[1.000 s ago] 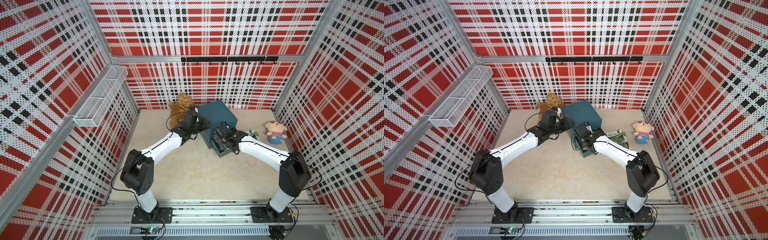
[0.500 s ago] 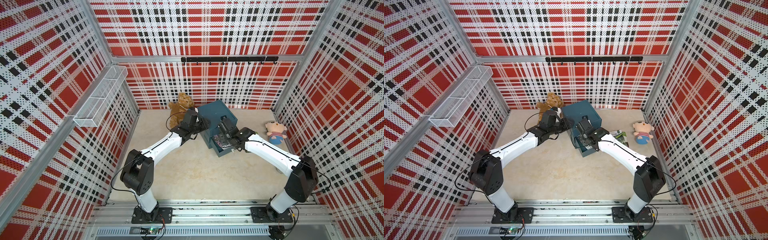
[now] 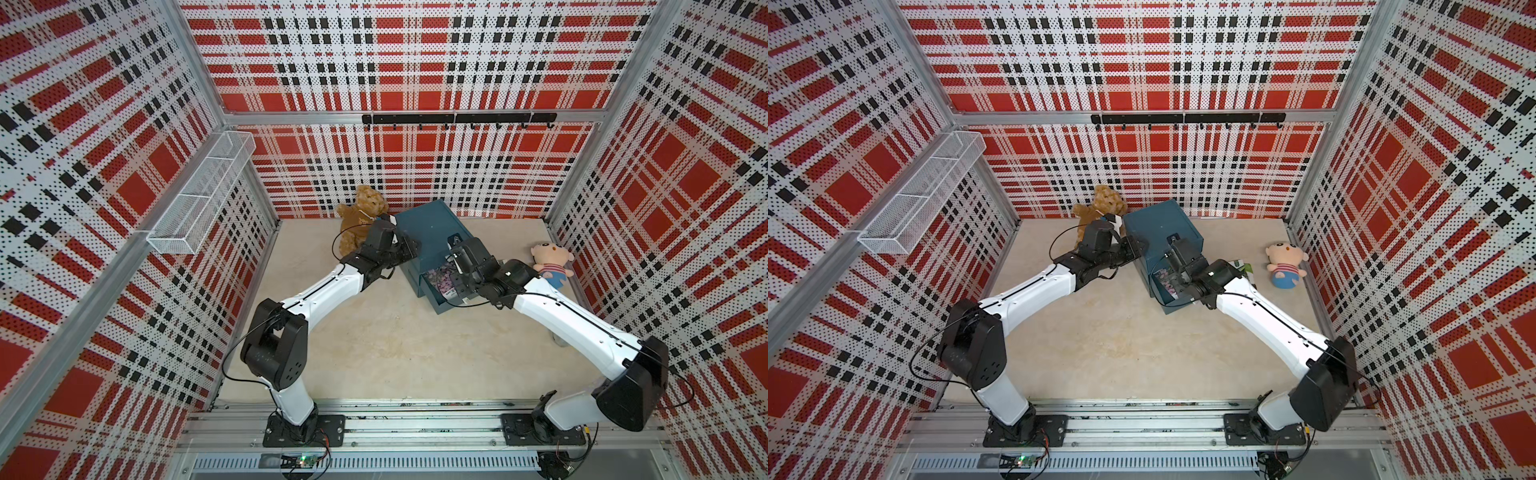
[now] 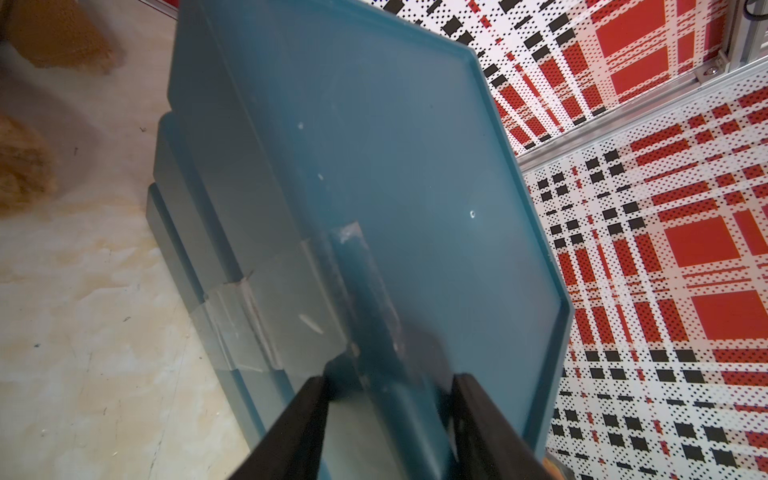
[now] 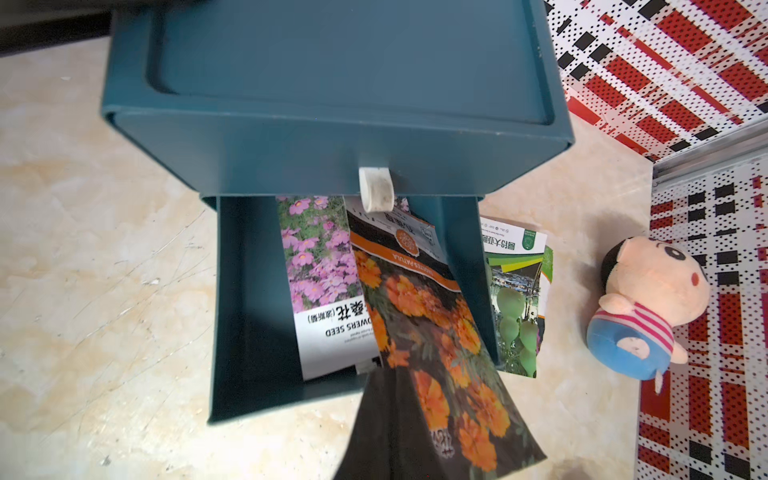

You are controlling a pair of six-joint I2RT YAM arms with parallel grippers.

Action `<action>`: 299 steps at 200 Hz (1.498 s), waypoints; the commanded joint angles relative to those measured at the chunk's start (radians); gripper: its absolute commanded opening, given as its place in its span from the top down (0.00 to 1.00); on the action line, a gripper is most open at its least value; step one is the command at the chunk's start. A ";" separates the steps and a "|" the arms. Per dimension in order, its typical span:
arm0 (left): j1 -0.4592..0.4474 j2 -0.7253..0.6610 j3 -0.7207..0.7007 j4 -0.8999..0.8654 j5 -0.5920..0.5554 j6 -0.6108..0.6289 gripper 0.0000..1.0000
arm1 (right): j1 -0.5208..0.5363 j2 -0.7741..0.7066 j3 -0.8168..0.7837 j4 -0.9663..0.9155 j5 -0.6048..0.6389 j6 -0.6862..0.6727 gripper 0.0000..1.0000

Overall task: Take the seed bags out of the drawer
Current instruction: Pick up the seed packet from the drawer, then place the seed packet at the center of the board.

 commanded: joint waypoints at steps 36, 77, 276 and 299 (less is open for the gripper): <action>-0.002 0.084 -0.045 -0.237 0.029 0.040 0.48 | 0.007 -0.209 -0.099 -0.038 -0.015 0.015 1.00; -0.006 0.086 -0.050 -0.238 0.029 0.041 0.48 | 0.004 -0.335 -0.132 -0.035 0.066 0.057 1.00; 0.009 0.091 -0.048 -0.239 0.065 0.068 0.49 | -0.466 -0.074 -0.089 0.207 -0.084 0.061 1.00; 0.011 0.094 -0.040 -0.239 0.070 0.070 0.48 | -0.467 -0.062 -0.075 0.207 -0.172 0.092 1.00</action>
